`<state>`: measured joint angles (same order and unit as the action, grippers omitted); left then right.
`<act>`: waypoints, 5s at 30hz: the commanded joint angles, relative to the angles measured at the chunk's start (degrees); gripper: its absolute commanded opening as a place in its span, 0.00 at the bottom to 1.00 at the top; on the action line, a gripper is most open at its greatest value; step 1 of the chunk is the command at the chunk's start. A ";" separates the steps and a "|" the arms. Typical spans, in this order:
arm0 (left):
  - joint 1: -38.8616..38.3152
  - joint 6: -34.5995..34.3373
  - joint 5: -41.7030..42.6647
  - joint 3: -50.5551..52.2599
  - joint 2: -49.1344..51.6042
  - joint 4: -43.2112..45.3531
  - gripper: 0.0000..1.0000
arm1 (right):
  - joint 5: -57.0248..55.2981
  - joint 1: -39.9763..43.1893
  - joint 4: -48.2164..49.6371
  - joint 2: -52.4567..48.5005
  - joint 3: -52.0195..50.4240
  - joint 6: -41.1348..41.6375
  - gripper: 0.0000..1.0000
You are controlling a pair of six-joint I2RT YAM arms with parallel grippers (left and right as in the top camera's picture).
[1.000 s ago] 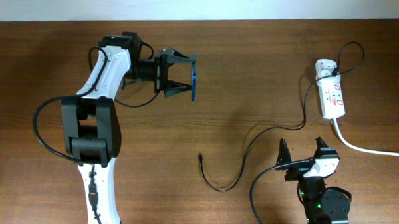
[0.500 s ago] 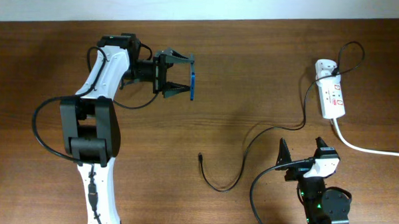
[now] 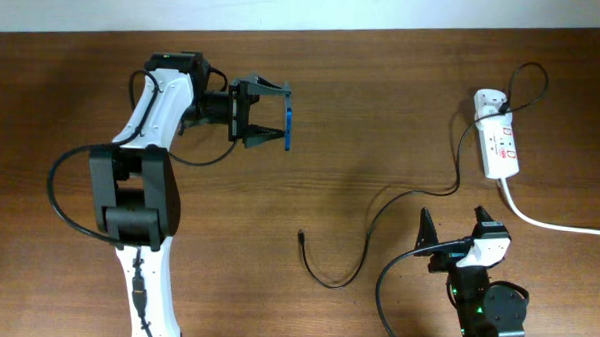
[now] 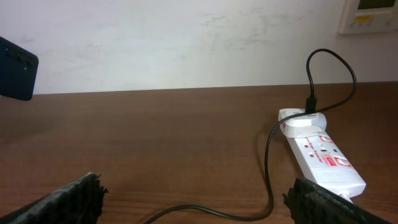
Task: Plug charger to phone and switch on socket
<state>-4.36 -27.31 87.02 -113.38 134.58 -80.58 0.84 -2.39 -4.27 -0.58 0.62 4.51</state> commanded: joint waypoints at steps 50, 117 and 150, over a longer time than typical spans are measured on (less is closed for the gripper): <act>0.42 1.46 3.17 -1.42 0.39 -1.16 0.77 | 19.69 0.15 1.97 0.39 -0.31 13.81 0.98; 0.42 1.42 3.17 -1.42 0.39 -2.93 0.78 | -24.02 -42.97 -43.69 -104.37 100.83 29.46 0.25; 0.42 1.42 3.02 -1.42 0.39 -2.62 0.99 | -32.50 -39.39 -47.63 -98.82 103.56 64.74 0.04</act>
<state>-4.10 -26.00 89.58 -113.91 134.58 -83.31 -29.19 -44.34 -50.15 -103.74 102.06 55.02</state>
